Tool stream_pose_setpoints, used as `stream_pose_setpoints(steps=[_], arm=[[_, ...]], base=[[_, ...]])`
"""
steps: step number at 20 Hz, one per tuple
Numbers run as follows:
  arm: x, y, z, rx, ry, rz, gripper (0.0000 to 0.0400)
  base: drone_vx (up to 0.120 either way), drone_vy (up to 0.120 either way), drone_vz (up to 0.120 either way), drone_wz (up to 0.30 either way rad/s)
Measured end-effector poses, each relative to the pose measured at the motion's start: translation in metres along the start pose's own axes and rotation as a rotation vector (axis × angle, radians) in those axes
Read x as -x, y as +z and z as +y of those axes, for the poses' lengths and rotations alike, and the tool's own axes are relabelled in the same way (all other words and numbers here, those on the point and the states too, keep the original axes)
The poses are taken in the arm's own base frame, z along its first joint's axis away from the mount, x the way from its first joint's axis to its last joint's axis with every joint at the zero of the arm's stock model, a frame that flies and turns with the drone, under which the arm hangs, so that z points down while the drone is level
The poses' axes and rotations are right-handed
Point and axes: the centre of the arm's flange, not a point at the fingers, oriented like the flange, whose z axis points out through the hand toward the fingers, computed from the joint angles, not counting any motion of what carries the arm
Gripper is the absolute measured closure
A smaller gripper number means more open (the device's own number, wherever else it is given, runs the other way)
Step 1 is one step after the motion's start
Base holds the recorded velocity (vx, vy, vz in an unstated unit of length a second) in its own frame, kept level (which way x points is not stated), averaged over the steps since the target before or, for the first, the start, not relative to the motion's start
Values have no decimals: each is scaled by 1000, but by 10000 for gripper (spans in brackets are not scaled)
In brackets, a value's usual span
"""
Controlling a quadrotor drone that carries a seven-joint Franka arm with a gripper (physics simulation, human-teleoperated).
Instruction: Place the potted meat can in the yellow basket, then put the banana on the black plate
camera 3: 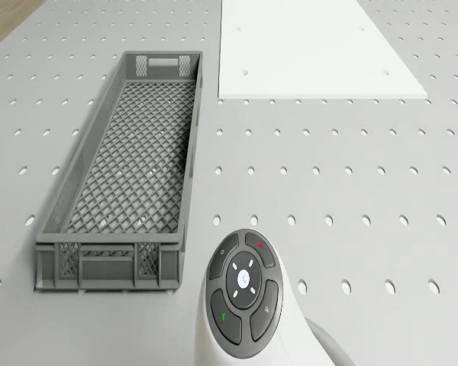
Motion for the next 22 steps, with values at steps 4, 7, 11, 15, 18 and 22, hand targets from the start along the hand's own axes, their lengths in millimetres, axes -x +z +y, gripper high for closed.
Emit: stream_pose_setpoints(steps=[4, 7, 11, 15, 18, 22], arm=[[0, 0, 0, 0, 0, 0, 0], [0, 0, 0, 0, 0, 0, 0], [0, 0, 0, 0, 0, 0, 0], [0, 5, 0, 0, 0, 0, 0], [0, 15, 0, 0, 0, 0, 0], [0, 29, 0, 0, 0, 0, 0]], base=[[0, -70, 0, 0], [67, 0, 0, 0], [0, -50, 0, 0], [0, -10, 0, 0], [0, 0, 0, 0], [0, 0, 0, 0]])
